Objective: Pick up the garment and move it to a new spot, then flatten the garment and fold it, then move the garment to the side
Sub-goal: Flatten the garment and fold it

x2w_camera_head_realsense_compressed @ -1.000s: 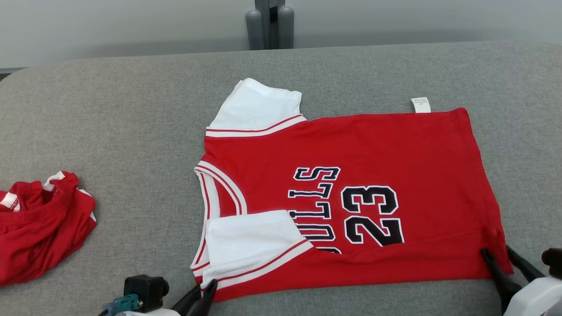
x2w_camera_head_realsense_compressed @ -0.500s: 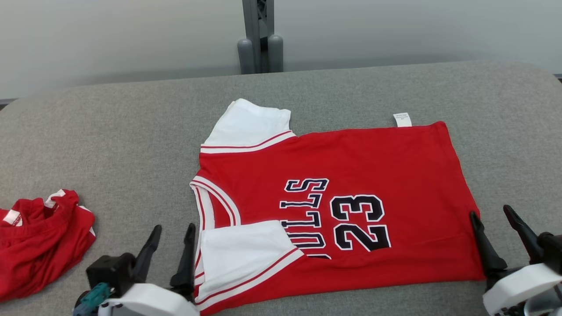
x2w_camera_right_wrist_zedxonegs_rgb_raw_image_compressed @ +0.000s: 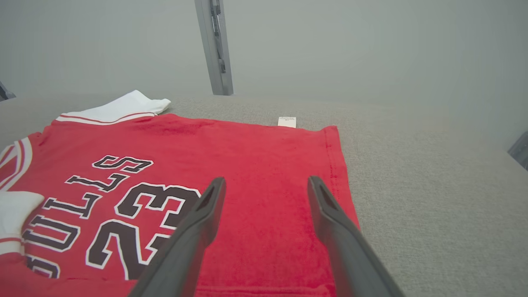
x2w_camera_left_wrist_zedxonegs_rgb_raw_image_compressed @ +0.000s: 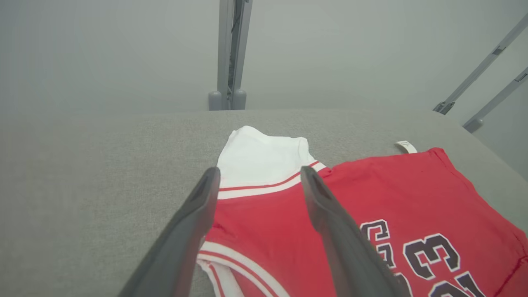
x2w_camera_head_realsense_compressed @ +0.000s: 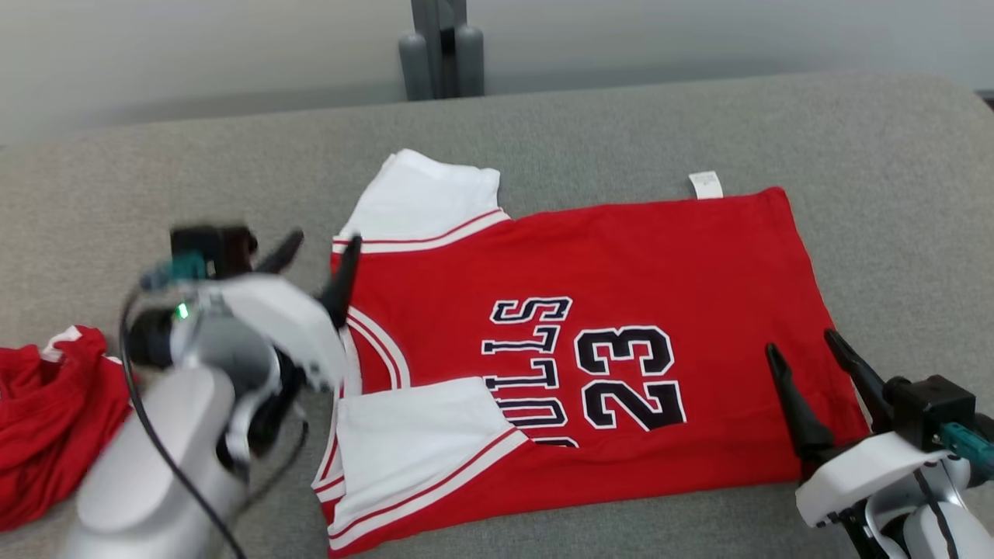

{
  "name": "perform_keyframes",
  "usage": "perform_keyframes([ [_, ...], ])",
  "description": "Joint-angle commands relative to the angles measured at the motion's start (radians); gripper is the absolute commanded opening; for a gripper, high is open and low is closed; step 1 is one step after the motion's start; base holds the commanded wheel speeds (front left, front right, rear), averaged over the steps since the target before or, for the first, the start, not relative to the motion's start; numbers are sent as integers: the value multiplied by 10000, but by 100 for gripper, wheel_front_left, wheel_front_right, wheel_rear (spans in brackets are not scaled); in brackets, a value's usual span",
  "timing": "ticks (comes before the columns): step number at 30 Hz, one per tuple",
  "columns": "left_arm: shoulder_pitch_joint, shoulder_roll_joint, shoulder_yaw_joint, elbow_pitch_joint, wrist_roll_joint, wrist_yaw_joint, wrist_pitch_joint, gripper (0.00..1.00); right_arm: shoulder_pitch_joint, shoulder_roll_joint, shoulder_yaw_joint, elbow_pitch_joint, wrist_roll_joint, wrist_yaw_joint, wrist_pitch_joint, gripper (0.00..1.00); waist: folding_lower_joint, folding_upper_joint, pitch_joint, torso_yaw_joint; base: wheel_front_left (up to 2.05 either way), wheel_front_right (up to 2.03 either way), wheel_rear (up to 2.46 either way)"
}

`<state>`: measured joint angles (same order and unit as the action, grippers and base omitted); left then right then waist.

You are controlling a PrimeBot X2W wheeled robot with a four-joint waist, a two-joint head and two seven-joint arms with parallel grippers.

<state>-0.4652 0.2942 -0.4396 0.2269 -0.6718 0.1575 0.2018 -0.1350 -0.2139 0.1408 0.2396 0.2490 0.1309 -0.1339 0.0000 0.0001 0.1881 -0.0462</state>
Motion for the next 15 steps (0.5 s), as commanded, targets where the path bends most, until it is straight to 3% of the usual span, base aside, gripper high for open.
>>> perform_keyframes([
  [1,-537,57,46,257,-76,-58,270,100,-155,24,20,41,65,-3,-69,100,0,-1,447,-193,0,0,0],
  [10,-4087,-291,260,2943,-1080,-571,2974,100,-933,129,208,489,92,-3,-477,100,0,-1,1686,-665,0,0,0],
  [15,-5746,-183,-50,4266,-1117,-912,4440,100,-1367,213,364,653,239,-3,-664,100,0,-1,2428,-901,0,0,0],
])
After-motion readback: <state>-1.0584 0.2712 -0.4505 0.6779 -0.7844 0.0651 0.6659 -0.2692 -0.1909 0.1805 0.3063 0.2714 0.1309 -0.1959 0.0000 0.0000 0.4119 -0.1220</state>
